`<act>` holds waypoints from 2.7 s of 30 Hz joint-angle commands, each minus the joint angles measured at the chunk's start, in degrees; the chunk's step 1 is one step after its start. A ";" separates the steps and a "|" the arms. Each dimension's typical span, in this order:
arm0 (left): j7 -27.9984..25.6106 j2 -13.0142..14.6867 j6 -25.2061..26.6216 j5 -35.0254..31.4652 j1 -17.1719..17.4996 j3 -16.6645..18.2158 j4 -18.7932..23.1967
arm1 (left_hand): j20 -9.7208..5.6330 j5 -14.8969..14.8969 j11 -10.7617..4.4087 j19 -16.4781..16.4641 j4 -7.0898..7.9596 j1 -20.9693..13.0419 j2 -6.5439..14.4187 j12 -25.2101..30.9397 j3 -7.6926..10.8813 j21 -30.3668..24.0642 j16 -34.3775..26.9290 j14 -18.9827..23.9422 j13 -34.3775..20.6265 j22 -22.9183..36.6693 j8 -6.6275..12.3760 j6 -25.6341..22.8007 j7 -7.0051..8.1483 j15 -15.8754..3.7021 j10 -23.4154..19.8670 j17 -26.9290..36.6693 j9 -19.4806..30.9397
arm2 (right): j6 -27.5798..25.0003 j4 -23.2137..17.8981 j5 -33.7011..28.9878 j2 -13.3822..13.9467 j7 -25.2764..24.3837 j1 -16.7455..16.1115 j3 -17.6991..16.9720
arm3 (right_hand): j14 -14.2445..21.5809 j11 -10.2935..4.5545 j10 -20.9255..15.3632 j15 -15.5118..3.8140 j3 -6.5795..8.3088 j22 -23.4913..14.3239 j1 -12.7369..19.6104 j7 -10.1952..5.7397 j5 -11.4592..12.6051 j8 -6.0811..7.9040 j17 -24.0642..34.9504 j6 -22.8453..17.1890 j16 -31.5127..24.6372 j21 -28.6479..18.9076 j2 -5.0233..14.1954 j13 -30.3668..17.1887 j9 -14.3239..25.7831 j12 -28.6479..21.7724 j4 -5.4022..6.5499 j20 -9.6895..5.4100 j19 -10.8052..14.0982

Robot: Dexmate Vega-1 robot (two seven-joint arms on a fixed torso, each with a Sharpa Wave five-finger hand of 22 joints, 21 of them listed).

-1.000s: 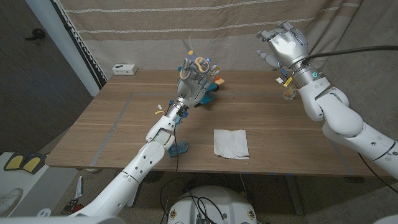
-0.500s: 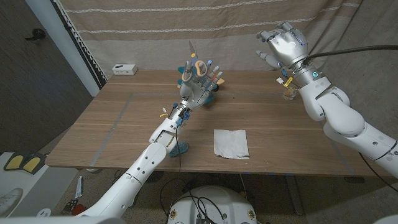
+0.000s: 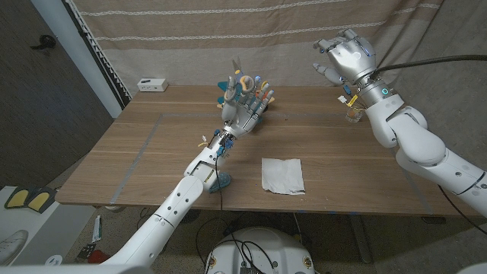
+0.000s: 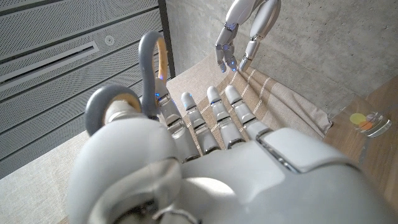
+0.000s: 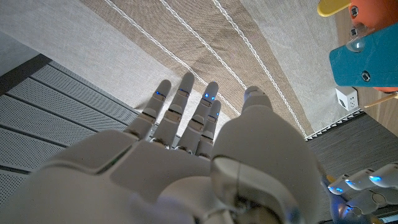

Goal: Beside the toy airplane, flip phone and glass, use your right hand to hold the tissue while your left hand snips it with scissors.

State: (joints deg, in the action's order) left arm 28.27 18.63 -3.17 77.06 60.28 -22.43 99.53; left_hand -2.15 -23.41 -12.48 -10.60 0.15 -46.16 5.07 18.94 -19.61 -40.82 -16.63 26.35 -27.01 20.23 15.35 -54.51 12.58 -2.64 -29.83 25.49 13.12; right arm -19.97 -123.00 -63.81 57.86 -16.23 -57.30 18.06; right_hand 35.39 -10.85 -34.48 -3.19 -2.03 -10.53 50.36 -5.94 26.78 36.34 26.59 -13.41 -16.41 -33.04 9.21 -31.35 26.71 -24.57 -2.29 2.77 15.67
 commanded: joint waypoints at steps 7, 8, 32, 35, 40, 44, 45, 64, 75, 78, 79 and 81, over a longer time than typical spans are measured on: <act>-4.66 0.10 2.23 0.91 1.44 0.88 1.87 | -2.84 0.94 -0.01 0.07 0.34 -1.37 1.15 -0.63 1.48 -0.28 0.09 1.75 -0.71 -0.30 2.61 -4.75 0.01 -10.21 -1.65 0.06 0.94 | 0.81 1.02 0.28 -0.54 0.18 1.57 1.34 | -0.34 -0.07 0.00 -9.86 -0.18 -0.24 -0.28 -0.05 0.21 -0.20 0.09 -0.67 -0.42 0.29 -0.18 -0.07 0.27 -0.36 -0.26 0.04 0.56; -5.07 0.12 2.32 1.03 1.55 0.95 2.04 | -2.92 1.11 -0.01 0.05 -0.19 -2.75 1.49 -0.77 1.86 -0.43 0.13 2.05 -0.85 -0.42 3.42 -5.76 0.02 -10.17 -1.90 0.08 1.37 | 0.82 1.09 0.26 -0.62 0.22 1.68 1.45 | -0.35 -0.09 0.04 -9.86 -0.18 -0.24 -0.26 0.01 0.21 -0.20 0.09 -0.67 -0.42 0.29 -0.19 -0.07 0.27 -0.34 -0.28 0.04 0.56; -9.69 1.40 -0.72 -3.81 1.51 0.22 3.55 | -2.18 11.38 -0.06 2.41 2.59 -18.96 6.02 -5.12 35.76 -7.15 3.74 4.60 -5.76 -1.32 2.74 4.39 0.13 -10.42 -3.42 1.10 2.42 | 1.04 2.18 0.79 -0.82 -0.15 2.66 2.37 | -0.27 0.10 0.03 -9.81 -0.28 -0.26 -0.39 -0.08 0.26 -0.54 0.13 -0.92 -0.62 0.63 -0.20 -0.09 0.01 -0.37 -0.33 0.07 0.67; -9.36 1.20 -0.91 -3.80 1.36 0.05 3.31 | -2.22 12.66 -0.01 3.02 2.93 -16.98 5.10 -6.39 48.20 -8.75 4.20 4.76 -5.72 -3.54 2.93 5.05 0.09 -10.45 -3.70 0.36 3.07 | 1.16 2.31 0.93 -0.79 -0.34 2.74 2.40 | -0.31 -0.01 0.16 -9.78 -0.30 -0.26 -0.44 -0.08 0.27 -0.65 0.12 -0.81 -0.61 0.67 -0.21 -0.11 -0.05 -0.33 -0.32 0.05 0.68; -8.80 0.94 -2.09 -5.13 1.08 -0.41 2.78 | -2.41 13.07 0.07 3.59 0.99 -14.32 5.07 -7.19 56.57 -10.51 4.13 5.25 -2.66 -5.37 3.50 4.94 0.04 -10.59 -5.11 -0.42 3.57 | 1.19 2.37 1.14 -0.62 -0.49 2.68 2.31 | -0.38 0.01 0.12 -9.78 -0.34 -0.27 -0.54 -0.23 0.28 -0.76 0.06 -0.82 -0.55 0.74 -0.19 -0.09 -0.13 -0.34 -0.27 0.10 0.69; -7.31 0.65 -3.50 -6.48 0.57 -0.83 1.71 | -3.06 13.38 0.11 3.71 -4.15 -10.10 -2.87 -7.18 58.38 -11.25 4.58 4.73 -1.34 -7.34 4.69 1.96 0.00 -10.36 -5.11 -1.77 1.97 | 1.28 2.41 1.35 -0.41 -0.61 2.59 2.19 | -0.37 -0.08 0.08 -9.82 -0.32 -0.27 -0.51 -0.31 0.29 -0.89 0.08 -0.80 -0.60 0.82 -0.17 -0.09 -0.22 -0.36 -0.32 0.10 0.71; -6.55 0.55 -3.85 -6.67 0.37 -0.93 1.29 | -3.32 13.42 0.13 3.78 -5.26 -9.78 -4.37 -7.14 58.41 -11.25 4.63 4.45 -1.22 -7.57 4.73 1.60 -0.03 -10.33 -4.97 -1.95 1.58 | 1.29 2.43 1.39 -0.38 -0.65 2.58 2.18 | -0.37 -0.01 0.10 -9.83 -0.32 -0.27 -0.49 -0.16 0.30 -0.89 0.09 -0.85 -0.62 0.84 -0.17 -0.09 -0.24 -0.34 -0.33 0.10 0.71; -3.89 0.29 -5.05 -7.78 -0.69 -1.60 -0.55 | -1.83 11.07 0.06 4.86 -6.29 1.92 -14.78 -7.19 54.35 -9.71 4.38 -2.23 3.51 -8.94 3.67 -3.13 0.23 -9.74 0.01 -3.97 -1.55 | 1.20 2.55 1.34 -0.39 -0.67 2.89 2.56 | -0.54 -0.13 -0.01 -9.84 -0.37 -0.29 -0.58 -0.30 0.34 -1.37 0.02 -0.97 -0.62 1.21 -0.14 -0.06 -0.62 -0.39 -0.39 0.13 0.72; -5.01 0.14 -4.89 -7.08 0.02 -1.39 0.38 | -2.23 6.25 0.01 3.15 -6.10 3.67 -12.51 -4.41 53.32 -8.19 2.76 0.98 4.34 -9.03 3.31 -2.30 0.26 -10.11 -10.54 -4.67 -0.61 | 1.32 2.41 1.22 -0.50 -0.32 3.16 2.86 | -0.55 -0.07 0.00 -9.86 -0.34 -0.30 -0.54 -0.28 0.39 -1.49 -0.02 -1.15 -0.63 1.36 -0.11 -0.06 -0.75 -0.40 -0.45 0.16 0.75; -4.60 0.03 -4.65 -6.52 0.03 -1.37 0.22 | -2.28 6.12 -0.10 3.13 -6.52 2.70 -11.94 -4.58 53.90 -8.02 2.88 1.00 4.79 -9.06 3.12 -2.02 0.24 -10.14 -11.47 -4.89 -0.75 | 1.32 2.27 1.15 -0.49 -0.11 3.22 2.88 | -0.46 -0.08 -0.01 -9.84 -0.32 -0.30 -0.53 -0.25 0.40 -1.54 0.02 -1.18 -0.72 1.41 -0.05 -0.07 -0.78 -0.41 -0.46 0.15 0.76; -4.50 -0.05 -4.60 -6.38 0.02 -1.38 0.08 | -2.32 6.11 -0.12 3.13 -6.67 2.41 -11.83 -4.64 54.06 -7.98 2.90 1.03 4.90 -9.07 3.03 -1.81 0.24 -10.16 -11.65 -4.94 -0.78 | 1.31 2.14 1.13 -0.43 -0.02 3.16 2.85 | -0.47 -0.07 0.01 -9.86 -0.32 -0.31 -0.50 -0.28 0.40 -1.55 0.02 -1.19 -0.72 1.41 -0.06 -0.08 -0.79 -0.40 -0.48 0.15 0.77; -4.49 -0.10 -4.40 -6.11 0.09 -1.37 0.09 | -2.43 6.18 -0.13 3.04 -7.68 0.65 -11.59 -5.25 54.94 -7.65 3.05 1.35 5.68 -9.13 2.95 -0.97 0.17 -9.91 -12.55 -5.33 -0.45 | 1.26 1.98 1.04 -0.35 0.11 3.07 2.80 | -0.49 -0.07 0.01 -9.85 -0.32 -0.31 -0.48 -0.24 0.40 -1.57 0.03 -1.18 -0.73 1.43 -0.10 -0.09 -0.78 -0.41 -0.52 0.14 0.80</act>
State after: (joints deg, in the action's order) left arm 23.49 18.83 -8.06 69.80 60.12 -23.82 99.64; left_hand -2.16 -16.99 -12.57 -6.96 -4.62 -42.69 -7.38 14.10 32.30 -48.72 -13.78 26.99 -21.73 11.06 18.57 -57.00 11.82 -2.66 -41.45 20.27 12.31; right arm -18.69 -120.53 -62.52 57.39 -16.73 -54.26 20.78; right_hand 35.09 -10.85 -34.48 -3.50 -2.27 -10.52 50.14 -6.26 26.78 34.95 26.57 -14.14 -16.96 -31.94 8.98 -31.36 25.75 -24.58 -2.52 2.97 15.88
